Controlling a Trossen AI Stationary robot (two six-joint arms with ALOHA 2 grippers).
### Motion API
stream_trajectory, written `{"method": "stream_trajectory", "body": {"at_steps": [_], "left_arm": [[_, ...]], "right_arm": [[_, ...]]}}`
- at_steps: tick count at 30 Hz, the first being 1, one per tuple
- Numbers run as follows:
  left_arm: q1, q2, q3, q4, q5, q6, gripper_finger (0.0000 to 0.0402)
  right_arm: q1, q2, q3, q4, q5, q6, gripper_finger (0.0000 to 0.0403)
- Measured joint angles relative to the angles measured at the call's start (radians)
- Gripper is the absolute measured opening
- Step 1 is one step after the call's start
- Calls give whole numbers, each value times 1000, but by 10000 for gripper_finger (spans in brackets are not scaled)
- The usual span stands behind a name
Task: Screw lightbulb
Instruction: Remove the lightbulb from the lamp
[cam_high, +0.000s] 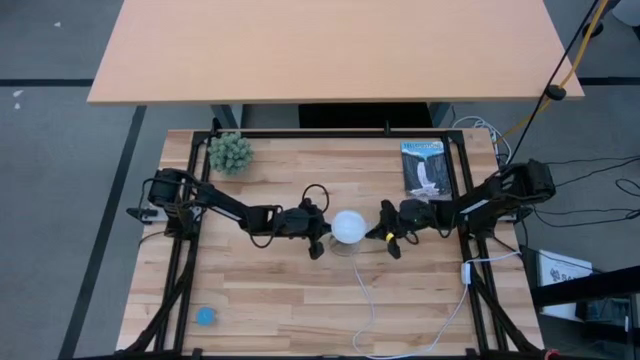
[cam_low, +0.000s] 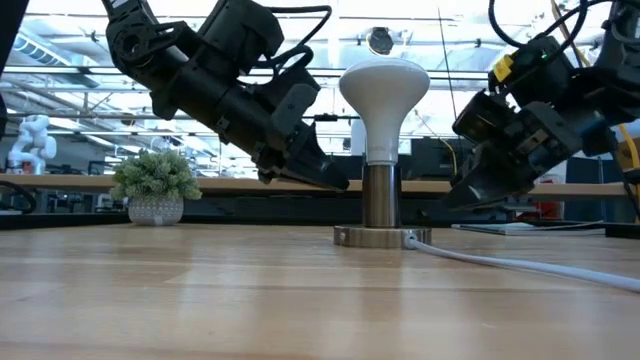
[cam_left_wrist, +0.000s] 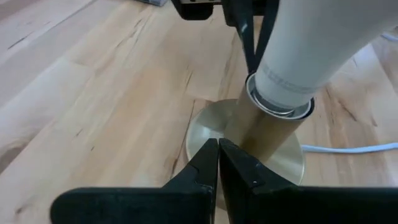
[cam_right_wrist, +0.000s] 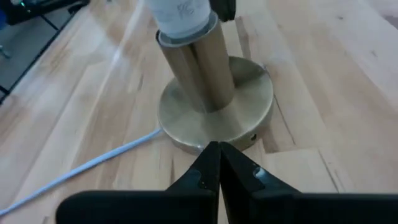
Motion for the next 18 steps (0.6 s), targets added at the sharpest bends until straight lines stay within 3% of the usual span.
{"method": "stream_trajectory", "body": {"at_steps": [6, 12, 18], "left_arm": [[0, -1, 0, -136, 10, -81, 18], [-4, -1, 0, -169, 163, -153, 18], [-24, -1, 0, -166, 199, -176, 18]], "right_arm": [[23, 0, 0, -81, 52, 18, 0], [64, 7, 0, -79, 9, 34, 0], [119, 133, 56, -29, 30, 43, 0]]}}
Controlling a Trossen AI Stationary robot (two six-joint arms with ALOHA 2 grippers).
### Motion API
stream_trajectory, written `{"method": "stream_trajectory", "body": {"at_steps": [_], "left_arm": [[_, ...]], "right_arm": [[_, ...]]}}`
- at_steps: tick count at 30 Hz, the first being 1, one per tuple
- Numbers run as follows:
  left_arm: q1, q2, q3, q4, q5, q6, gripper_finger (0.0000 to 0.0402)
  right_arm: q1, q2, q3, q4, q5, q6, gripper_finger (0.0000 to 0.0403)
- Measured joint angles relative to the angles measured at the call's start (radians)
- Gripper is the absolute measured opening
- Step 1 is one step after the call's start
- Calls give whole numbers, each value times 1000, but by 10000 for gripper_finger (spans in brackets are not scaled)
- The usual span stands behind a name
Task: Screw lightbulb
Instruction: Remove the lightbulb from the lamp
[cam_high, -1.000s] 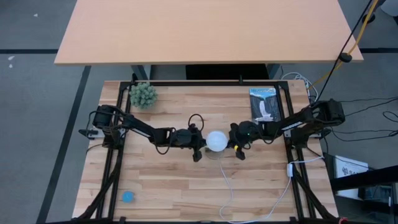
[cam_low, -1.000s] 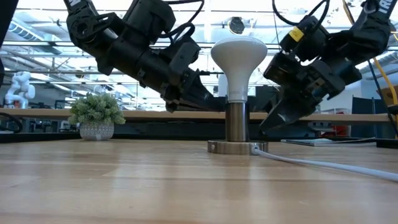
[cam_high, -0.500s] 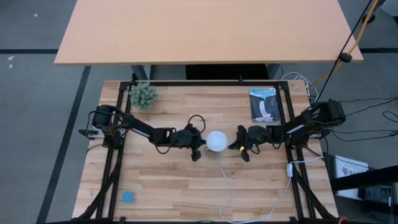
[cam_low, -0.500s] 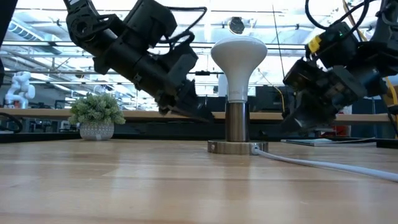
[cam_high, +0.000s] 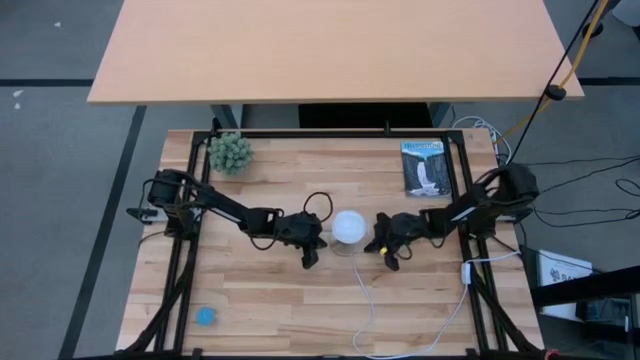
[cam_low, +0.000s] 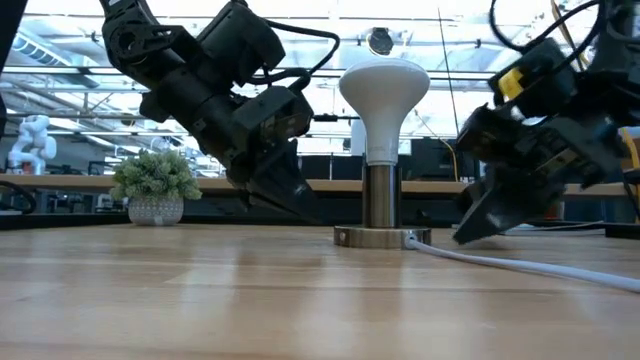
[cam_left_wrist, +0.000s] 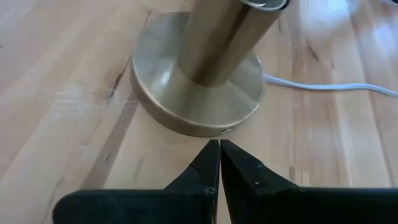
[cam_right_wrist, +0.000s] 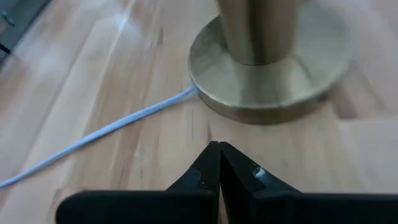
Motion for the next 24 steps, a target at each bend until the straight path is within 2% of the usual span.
{"method": "stream_trajectory", "body": {"at_steps": [4, 9, 13, 16, 18, 24], "left_arm": [[-3, 0, 0, 13, -6, 8, 18], [-2, 3, 0, 14, -33, 53, 18], [4, 12, 0, 13, -79, 61, 18], [18, 17, 0, 17, -99, 61, 18], [27, 17, 0, 16, -105, 59, 18], [24, 17, 0, 15, -120, 57, 18]], "right_arm": [[11, 116, 79, 53, 3, -26, 0], [-6, 191, 101, 132, 29, -42, 0], [-37, 196, 101, 143, 74, -65, 0], [-67, 196, 103, 149, 197, -63, 0], [-86, 196, 103, 148, 243, -59, 0], [-109, 174, 101, 130, 221, -60, 0]]}}
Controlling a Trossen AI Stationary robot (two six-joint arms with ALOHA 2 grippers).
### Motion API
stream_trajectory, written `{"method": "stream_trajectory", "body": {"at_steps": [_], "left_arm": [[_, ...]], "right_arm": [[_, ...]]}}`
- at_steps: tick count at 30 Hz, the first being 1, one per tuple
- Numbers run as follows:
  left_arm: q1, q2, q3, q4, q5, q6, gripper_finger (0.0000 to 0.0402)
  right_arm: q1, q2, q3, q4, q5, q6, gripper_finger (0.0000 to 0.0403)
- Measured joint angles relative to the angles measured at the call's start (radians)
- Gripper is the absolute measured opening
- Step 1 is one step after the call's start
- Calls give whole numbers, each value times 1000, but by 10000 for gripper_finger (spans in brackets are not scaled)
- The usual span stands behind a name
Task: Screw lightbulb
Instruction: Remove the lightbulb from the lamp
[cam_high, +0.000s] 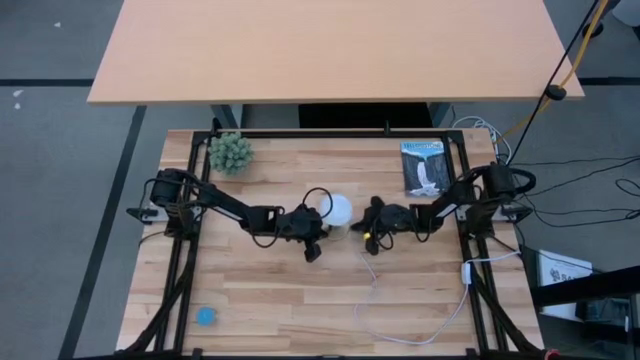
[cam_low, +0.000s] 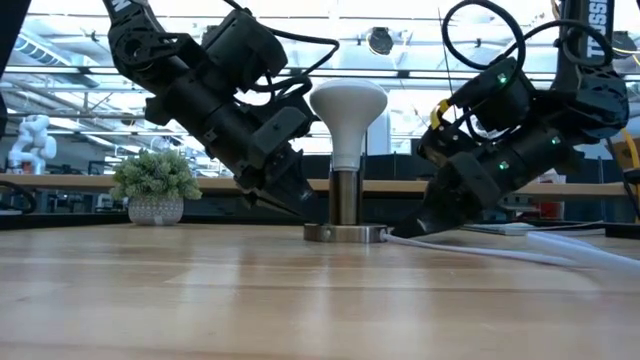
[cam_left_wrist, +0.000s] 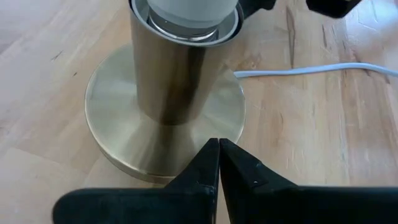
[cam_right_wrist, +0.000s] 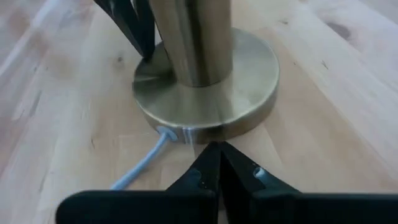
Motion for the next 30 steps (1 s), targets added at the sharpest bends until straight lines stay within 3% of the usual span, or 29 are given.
{"method": "stream_trajectory", "body": {"at_steps": [6, 13, 17, 22, 25, 30], "left_arm": [[-5, 0, 0, 5, -1, 4, 18], [-11, -59, -1, 4, -2, 63, 18], [-33, -100, -1, -2, -41, 112, 18], [-45, -100, -1, -2, -79, 128, 18], [-44, -100, -1, 10, -81, 135, 18], [-50, -100, -1, 58, -74, 189, 18]], "right_arm": [[-7, -119, -1, -201, -6, -31, 0], [-15, -350, -1, -453, -9, -91, 0], [-25, -458, -1, -488, -11, -133, 0], [-49, -488, 0, -430, -28, -205, 0], [-101, -476, 0, -429, -147, -209, 0], [-234, -459, 5, -387, -506, -194, 0]]}}
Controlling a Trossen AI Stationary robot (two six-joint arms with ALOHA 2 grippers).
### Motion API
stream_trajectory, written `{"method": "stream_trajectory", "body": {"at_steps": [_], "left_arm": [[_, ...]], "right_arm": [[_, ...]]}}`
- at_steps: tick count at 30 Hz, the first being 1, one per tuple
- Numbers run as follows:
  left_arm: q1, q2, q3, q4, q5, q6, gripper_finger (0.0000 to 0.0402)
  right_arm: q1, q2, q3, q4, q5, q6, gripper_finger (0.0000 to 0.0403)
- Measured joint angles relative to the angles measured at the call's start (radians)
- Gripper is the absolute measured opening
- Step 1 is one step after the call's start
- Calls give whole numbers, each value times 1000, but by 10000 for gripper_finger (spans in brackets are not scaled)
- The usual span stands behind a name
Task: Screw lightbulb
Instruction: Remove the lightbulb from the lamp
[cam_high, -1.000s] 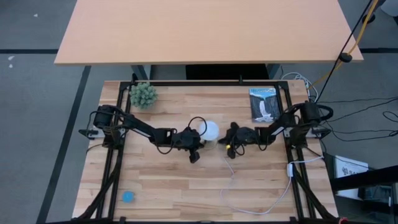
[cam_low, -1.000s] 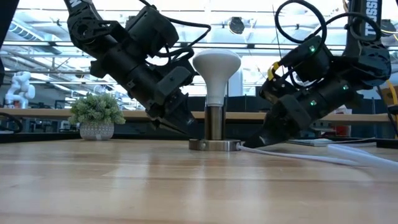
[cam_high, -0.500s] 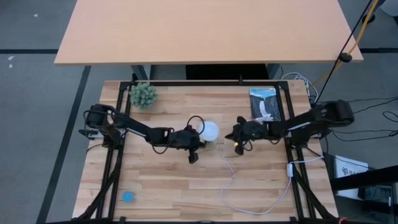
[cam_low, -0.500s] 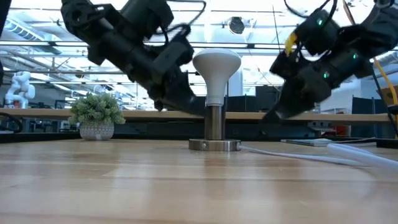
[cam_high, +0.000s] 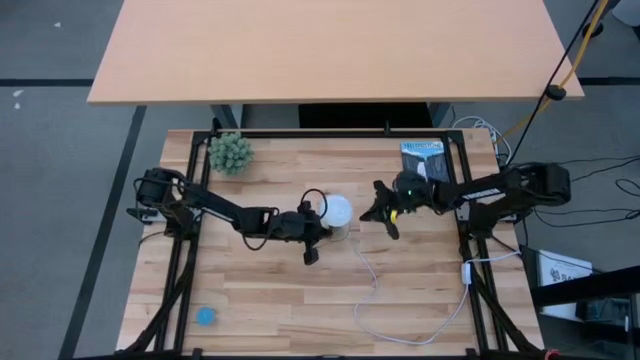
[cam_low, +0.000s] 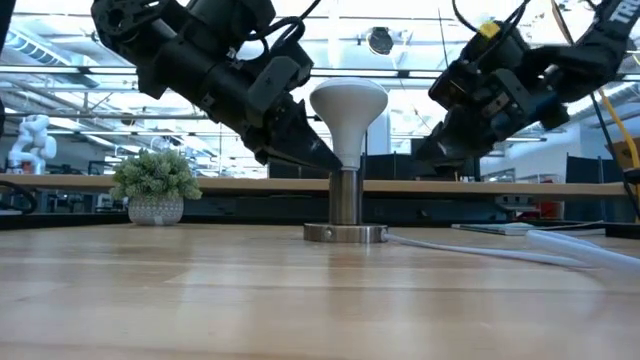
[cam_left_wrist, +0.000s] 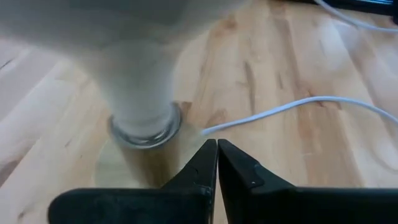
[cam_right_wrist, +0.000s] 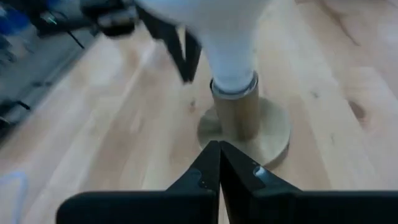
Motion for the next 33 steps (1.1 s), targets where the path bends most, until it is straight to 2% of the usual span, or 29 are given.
{"method": "stream_trajectory", "body": {"at_steps": [2, 7, 14, 17, 20, 28, 33], "left_arm": [[-11, 0, 0, 11, 17, 25, 18], [-48, 0, -65, 153, 9, 29, 10], [-47, -55, -282, 511, -59, 2, 2], [-31, -75, -369, 664, -84, -3, 1], [-10, -76, -415, 751, -100, -4, 1], [60, -77, -421, 753, -101, -8, 1], [62, -77, -421, 754, -102, 0, 0]], "right_arm": [[-55, 1, 3, 9, -83, 2, 0], [-161, 1, 4, -20, -173, 3, 0], [-176, 1, 4, -135, -235, 3, 0], [-159, 0, 3, -148, -234, 2, 0], [-124, 0, 4, -123, -185, 15, 0], [-51, 0, 4, -86, -33, 24, 0], [-51, 0, 3, -106, -28, 37, 0]]}}
